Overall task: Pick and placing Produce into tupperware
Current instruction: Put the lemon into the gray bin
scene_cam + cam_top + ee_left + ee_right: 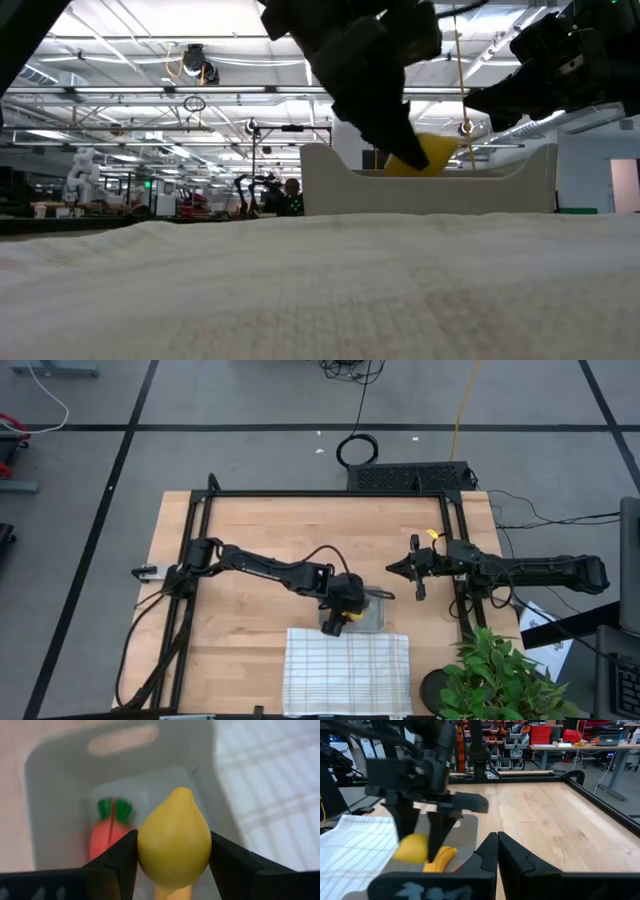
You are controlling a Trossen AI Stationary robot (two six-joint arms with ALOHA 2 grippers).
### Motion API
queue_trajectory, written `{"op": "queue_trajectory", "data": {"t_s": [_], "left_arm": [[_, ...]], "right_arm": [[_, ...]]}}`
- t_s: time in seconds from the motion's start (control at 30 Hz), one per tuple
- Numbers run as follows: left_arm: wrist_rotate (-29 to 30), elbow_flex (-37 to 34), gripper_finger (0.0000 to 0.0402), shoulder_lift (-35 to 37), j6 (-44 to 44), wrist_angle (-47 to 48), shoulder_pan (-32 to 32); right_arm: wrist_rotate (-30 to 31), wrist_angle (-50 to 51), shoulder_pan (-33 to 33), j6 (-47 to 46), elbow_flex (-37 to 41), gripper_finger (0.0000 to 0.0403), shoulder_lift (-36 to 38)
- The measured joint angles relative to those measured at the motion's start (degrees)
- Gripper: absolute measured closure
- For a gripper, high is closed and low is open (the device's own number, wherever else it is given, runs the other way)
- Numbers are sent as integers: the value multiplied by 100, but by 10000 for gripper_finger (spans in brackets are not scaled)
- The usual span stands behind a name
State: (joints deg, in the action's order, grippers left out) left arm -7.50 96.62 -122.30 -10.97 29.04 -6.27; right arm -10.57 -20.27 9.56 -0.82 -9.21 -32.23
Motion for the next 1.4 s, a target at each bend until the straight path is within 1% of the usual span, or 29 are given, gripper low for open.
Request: {"op": "queue_trajectory", "data": {"t_s": [0.2,0.4,0.5,0.7,0.83,1.0,1.1,1.23,1.4], "left_arm": [[200,0,204,0,326,399,131],[30,0,204,0,659,546,250],[88,0,204,0,656,632,249],[420,0,204,0,261,769,164],[454,0,204,0,-10,769,131],[456,0,204,0,-615,749,51],[359,0,204,0,-765,693,9],[-34,0,204,0,-708,554,-32],[-130,0,204,0,-720,551,-101]], "right_arm": [[-2,2,0,-2,0,403,0],[-2,0,-1,-2,0,403,0],[-2,0,-2,-2,0,403,0],[-2,0,-1,0,0,403,0],[-2,0,0,0,0,403,0],[-2,0,0,8,0,403,0],[-2,0,0,13,0,403,0],[-2,0,0,16,1,403,0],[-2,2,-1,17,0,403,0]]}}
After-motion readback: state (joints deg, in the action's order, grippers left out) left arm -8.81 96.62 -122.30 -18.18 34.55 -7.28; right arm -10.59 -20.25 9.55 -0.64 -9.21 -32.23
